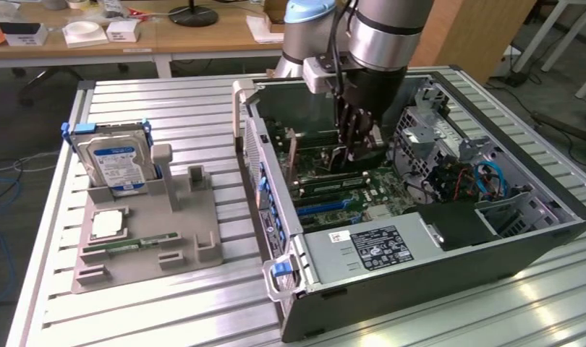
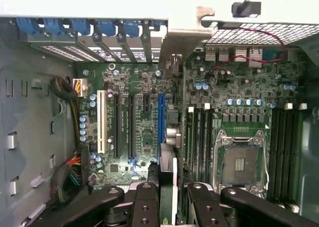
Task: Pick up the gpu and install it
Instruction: 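Insert the gpu into the slot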
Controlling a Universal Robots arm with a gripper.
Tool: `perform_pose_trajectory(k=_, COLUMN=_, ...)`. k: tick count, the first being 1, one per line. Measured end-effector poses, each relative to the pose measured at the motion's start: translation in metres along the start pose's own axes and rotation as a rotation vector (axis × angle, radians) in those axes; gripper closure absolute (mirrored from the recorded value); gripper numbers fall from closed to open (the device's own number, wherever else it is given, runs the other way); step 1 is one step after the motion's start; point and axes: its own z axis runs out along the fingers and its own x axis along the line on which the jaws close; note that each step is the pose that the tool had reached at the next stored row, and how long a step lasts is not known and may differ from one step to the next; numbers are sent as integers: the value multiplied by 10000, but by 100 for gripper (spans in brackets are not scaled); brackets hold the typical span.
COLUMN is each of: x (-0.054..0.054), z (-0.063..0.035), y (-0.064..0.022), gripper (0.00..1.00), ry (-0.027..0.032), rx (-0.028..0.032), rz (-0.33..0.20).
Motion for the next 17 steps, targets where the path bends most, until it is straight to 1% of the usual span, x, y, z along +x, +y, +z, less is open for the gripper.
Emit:
perform_pose_trajectory(k=3, x=33, z=30, y=12, gripper=73, ry=-2, rx=1, rz=2)
perform_pose_trajectory(k=6, x=50, z=82, y=18, gripper=73, ry=-1, rx=1, rz=1)
perform_pose_trajectory(k=17, x=67, z=281, y=54, gripper=73, ry=0, rx=0, rz=0)
